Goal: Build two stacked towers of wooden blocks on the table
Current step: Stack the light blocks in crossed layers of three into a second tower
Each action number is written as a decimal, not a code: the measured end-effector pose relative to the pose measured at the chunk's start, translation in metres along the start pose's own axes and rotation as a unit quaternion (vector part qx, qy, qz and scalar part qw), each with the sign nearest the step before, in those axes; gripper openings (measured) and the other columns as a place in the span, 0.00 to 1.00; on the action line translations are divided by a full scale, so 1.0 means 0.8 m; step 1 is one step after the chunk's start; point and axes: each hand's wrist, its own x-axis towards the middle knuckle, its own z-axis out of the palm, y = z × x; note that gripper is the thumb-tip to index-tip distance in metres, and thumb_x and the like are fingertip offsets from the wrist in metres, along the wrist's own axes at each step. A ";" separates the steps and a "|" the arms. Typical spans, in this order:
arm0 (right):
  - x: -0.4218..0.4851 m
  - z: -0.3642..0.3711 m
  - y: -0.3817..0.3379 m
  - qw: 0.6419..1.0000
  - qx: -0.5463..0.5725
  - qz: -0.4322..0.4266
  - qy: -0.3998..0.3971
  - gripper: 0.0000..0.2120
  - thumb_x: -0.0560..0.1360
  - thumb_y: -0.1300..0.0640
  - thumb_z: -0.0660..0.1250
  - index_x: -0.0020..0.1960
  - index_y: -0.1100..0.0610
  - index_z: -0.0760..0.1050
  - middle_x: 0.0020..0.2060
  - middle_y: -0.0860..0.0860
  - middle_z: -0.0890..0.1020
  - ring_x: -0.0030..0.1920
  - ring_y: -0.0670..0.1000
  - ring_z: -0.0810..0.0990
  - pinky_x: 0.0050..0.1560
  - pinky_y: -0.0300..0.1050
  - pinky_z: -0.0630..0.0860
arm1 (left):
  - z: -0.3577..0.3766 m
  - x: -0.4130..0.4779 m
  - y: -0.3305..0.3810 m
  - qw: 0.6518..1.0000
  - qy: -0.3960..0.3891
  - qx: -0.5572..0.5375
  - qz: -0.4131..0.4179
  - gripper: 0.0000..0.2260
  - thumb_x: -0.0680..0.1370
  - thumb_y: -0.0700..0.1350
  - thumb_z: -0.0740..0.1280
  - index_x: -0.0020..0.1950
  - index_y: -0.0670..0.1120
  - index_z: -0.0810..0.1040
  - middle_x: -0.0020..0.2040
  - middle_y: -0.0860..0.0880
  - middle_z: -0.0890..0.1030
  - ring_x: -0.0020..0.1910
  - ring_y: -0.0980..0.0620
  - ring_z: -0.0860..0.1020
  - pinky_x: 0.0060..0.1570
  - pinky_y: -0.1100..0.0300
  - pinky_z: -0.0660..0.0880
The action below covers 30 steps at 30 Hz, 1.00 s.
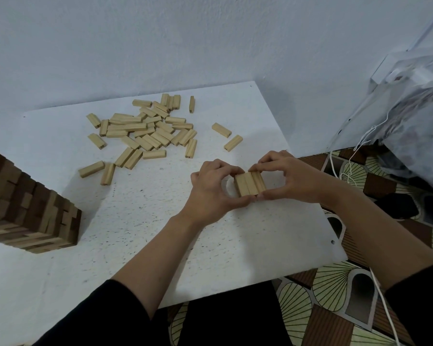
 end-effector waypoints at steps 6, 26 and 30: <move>0.000 0.001 0.002 1.000 -0.003 0.005 0.004 0.30 0.70 0.42 0.77 0.70 0.42 0.74 0.57 0.38 0.73 0.62 0.38 0.66 0.51 0.36 0.64 | 0.001 -0.001 -0.003 1.000 -0.010 0.002 0.008 0.30 0.63 0.71 0.70 0.60 0.57 0.80 0.54 0.59 0.76 0.59 0.57 0.70 0.58 0.50 0.64; -0.001 0.002 -0.001 1.000 0.004 0.022 -0.019 0.33 0.67 0.34 0.72 0.70 0.37 0.72 0.58 0.41 0.73 0.60 0.37 0.64 0.53 0.38 0.65 | 0.001 -0.002 -0.005 1.000 -0.003 -0.007 0.009 0.29 0.63 0.71 0.72 0.58 0.58 0.80 0.52 0.59 0.76 0.57 0.57 0.71 0.57 0.49 0.66; -0.002 0.003 -0.001 0.999 0.010 0.027 -0.015 0.36 0.64 0.31 0.71 0.70 0.38 0.72 0.58 0.40 0.73 0.62 0.41 0.65 0.54 0.39 0.65 | 0.002 -0.003 -0.006 1.000 0.000 -0.006 0.016 0.31 0.64 0.72 0.71 0.60 0.56 0.81 0.52 0.58 0.76 0.57 0.56 0.72 0.58 0.45 0.67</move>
